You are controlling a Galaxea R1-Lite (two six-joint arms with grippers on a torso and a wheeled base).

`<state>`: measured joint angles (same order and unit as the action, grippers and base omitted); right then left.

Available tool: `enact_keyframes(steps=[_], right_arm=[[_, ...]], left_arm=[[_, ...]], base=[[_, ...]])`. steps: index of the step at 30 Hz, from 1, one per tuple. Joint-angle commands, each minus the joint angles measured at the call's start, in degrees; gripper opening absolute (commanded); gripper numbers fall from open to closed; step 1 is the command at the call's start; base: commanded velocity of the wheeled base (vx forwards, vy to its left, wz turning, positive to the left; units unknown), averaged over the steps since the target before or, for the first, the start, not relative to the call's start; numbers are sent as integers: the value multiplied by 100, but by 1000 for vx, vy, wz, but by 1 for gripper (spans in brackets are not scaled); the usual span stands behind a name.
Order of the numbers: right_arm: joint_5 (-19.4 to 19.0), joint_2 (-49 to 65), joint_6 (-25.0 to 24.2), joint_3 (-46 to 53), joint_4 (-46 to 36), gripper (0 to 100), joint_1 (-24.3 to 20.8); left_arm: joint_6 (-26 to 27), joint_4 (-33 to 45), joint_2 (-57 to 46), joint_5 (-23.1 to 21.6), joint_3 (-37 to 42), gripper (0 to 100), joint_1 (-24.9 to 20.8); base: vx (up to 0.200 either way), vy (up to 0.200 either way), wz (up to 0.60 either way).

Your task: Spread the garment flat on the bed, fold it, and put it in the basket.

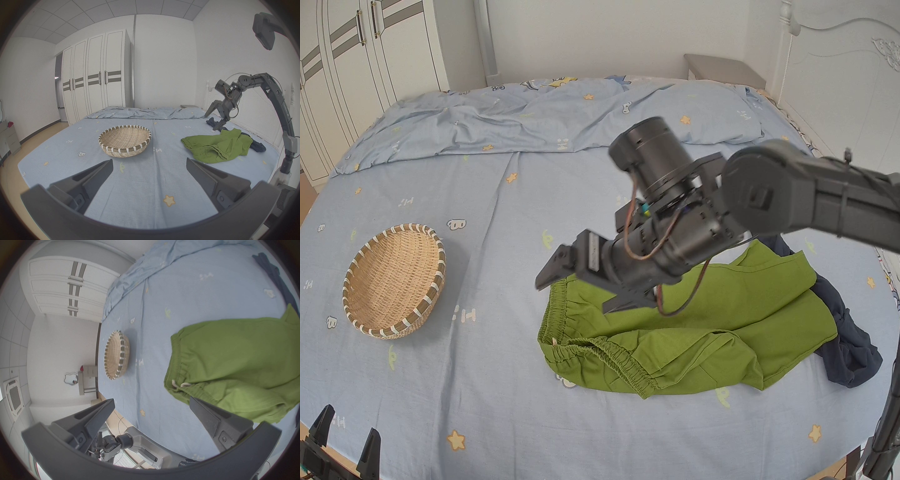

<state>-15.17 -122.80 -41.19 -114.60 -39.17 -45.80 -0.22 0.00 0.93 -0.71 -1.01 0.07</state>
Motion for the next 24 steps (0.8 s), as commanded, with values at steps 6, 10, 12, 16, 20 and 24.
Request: enact_keyframes(steps=[6,10,12,16,20,24], right_arm=[[-259,2533,6,632,-91,100,1557],[-400,3359,6,2162,735,100,1899],[-470,3974,-12,3392,1799,100,2110],[-584,4563,-20,4746,3135,100,2330],[-575,4756,-3,5282,3644,100,2339],[-566,4888,270,5958,4251,100,2286]], left_arm=[[13,0,-75,-8,101,100,1],[31,-9,-84,-26,101,100,19],[180,-18,-93,-44,101,100,19],[127,-79,-5,-140,-874,100,-25],[-831,510,1006,-457,-2439,100,-280],[-1525,1512,2940,-1819,-3327,100,-456]], base=[[0,0,0],[0,0,0],[0,0,0],[0,0,0],[0,0,0],[0,0,0]])
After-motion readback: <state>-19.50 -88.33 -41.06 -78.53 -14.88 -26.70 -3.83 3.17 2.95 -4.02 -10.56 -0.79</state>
